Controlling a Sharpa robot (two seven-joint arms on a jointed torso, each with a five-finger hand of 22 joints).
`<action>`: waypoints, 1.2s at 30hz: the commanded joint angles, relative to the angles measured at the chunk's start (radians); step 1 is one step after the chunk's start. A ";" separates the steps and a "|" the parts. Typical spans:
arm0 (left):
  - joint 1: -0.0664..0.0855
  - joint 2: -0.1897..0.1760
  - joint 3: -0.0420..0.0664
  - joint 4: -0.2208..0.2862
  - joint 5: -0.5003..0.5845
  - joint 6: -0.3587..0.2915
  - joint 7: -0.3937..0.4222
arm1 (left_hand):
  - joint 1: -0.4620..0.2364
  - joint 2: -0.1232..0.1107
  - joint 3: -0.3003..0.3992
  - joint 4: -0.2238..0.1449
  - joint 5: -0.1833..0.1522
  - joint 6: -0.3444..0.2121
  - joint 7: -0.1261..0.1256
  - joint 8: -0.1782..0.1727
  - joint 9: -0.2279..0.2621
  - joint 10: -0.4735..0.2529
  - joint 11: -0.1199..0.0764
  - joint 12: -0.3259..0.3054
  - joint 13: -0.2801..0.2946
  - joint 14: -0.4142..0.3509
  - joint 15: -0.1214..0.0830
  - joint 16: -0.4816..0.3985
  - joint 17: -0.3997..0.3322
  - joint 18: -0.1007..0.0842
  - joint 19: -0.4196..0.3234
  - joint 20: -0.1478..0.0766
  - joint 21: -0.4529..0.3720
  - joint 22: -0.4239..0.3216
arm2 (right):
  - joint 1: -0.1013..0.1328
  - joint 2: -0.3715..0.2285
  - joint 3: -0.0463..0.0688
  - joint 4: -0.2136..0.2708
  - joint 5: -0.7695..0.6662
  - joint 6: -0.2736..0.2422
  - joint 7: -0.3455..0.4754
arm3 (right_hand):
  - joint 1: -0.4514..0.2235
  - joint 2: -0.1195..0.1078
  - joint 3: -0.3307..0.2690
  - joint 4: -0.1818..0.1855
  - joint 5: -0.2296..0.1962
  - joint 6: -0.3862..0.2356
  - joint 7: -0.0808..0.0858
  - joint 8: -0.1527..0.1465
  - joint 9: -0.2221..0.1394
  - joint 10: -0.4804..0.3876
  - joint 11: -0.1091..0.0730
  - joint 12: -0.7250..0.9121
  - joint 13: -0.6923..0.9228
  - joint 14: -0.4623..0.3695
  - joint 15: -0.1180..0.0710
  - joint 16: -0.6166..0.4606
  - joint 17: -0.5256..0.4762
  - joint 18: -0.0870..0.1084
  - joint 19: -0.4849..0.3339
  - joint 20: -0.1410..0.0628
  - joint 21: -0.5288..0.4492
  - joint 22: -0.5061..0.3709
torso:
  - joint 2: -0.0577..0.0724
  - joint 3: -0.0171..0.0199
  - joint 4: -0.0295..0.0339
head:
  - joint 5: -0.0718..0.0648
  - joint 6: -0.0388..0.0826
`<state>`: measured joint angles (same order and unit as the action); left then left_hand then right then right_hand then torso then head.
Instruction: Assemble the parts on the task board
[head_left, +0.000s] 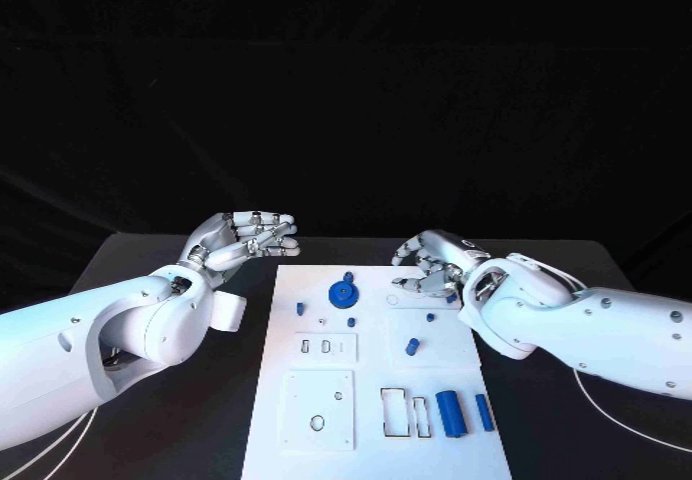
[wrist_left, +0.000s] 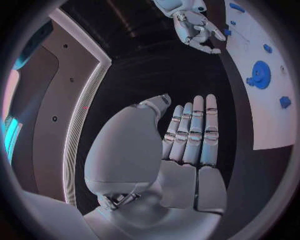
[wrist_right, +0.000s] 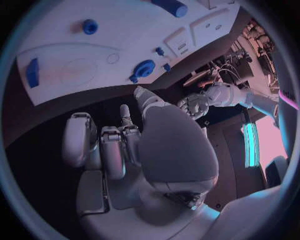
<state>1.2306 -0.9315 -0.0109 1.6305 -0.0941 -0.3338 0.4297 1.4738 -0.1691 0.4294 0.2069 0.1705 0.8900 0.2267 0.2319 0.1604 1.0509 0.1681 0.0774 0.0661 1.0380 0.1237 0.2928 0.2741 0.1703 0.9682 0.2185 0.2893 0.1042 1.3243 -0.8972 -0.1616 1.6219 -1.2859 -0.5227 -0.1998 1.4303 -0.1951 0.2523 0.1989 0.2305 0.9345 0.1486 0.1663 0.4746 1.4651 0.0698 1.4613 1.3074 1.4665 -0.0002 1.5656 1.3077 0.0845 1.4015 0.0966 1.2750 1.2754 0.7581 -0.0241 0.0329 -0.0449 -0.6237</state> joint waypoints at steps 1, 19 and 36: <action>0.001 0.004 0.000 -0.001 0.000 0.023 0.006 | -0.002 -0.006 0.005 -0.003 -0.004 -0.008 0.009 -0.007 -0.001 -0.001 0.009 -0.007 0.000 -0.009 -0.001 -0.007 0.002 0.011 -0.005 0.005 -0.004 -0.001 | 0.010 -0.044 0.000 0.004 0.213 0.079 0.148 | 0.022 -0.009 0.013 -0.014 -0.002 0.004 0.001 -0.004 -0.003 -0.001 -0.004 -0.009 0.135 0.098 -0.006 -0.002 0.233 -0.004 -0.006 0.001 -0.004 -0.001 | -0.005 0.0019 -0.0075 | -0.004 0.000; 0.000 0.018 -0.001 -0.011 0.000 0.037 0.007 | -0.003 -0.007 0.005 -0.004 -0.004 -0.008 0.009 -0.007 -0.001 -0.001 0.009 -0.007 0.000 -0.009 -0.001 -0.007 0.002 0.011 -0.006 0.005 -0.004 -0.001 | -0.034 -0.154 -0.007 -0.128 0.176 0.161 0.267 | 0.053 -0.061 0.084 -0.037 0.087 -0.028 0.016 -0.037 -0.021 -0.099 0.007 -0.124 0.020 0.096 0.003 -0.004 0.228 0.005 -0.035 0.008 -0.050 -0.032 | -0.006 0.0124 -0.0140 | -0.023 -0.012; -0.001 0.021 -0.003 -0.014 0.000 0.040 0.006 | -0.003 -0.007 0.006 -0.005 -0.004 -0.008 0.009 -0.007 -0.001 0.000 0.008 -0.008 0.000 -0.010 -0.001 -0.008 0.003 0.011 -0.007 0.005 -0.005 -0.002 | -0.076 -0.098 -0.007 -0.184 0.176 0.157 0.248 | 0.040 -0.058 0.095 -0.029 0.104 -0.036 0.020 -0.043 -0.022 -0.090 0.012 -0.115 0.027 0.098 0.008 -0.002 0.234 0.003 -0.028 0.012 -0.042 -0.023 | -0.007 0.0090 -0.0104 | -0.020 -0.021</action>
<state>1.2297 -0.9124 -0.0139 1.6145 -0.0941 -0.3138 0.4296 1.4739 -0.1691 0.4321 0.2042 0.1705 0.8901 0.2267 0.2319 0.1604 1.0509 0.1681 0.0727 0.0661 1.0380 0.1237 0.2892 0.2767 0.1703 0.9649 0.2218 0.2894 0.1029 1.2503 -0.9983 -0.1680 1.4390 -1.0993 -0.3794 0.0438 1.4758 -0.2508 0.3442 0.1684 0.3291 0.9026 0.1689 0.1263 0.4525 1.3721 0.0771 1.3405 1.3081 1.4665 -0.0002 1.5655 1.3074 0.0845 1.3695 0.1037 1.2314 1.2516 0.7513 -0.0138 0.0230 -0.0659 -0.6422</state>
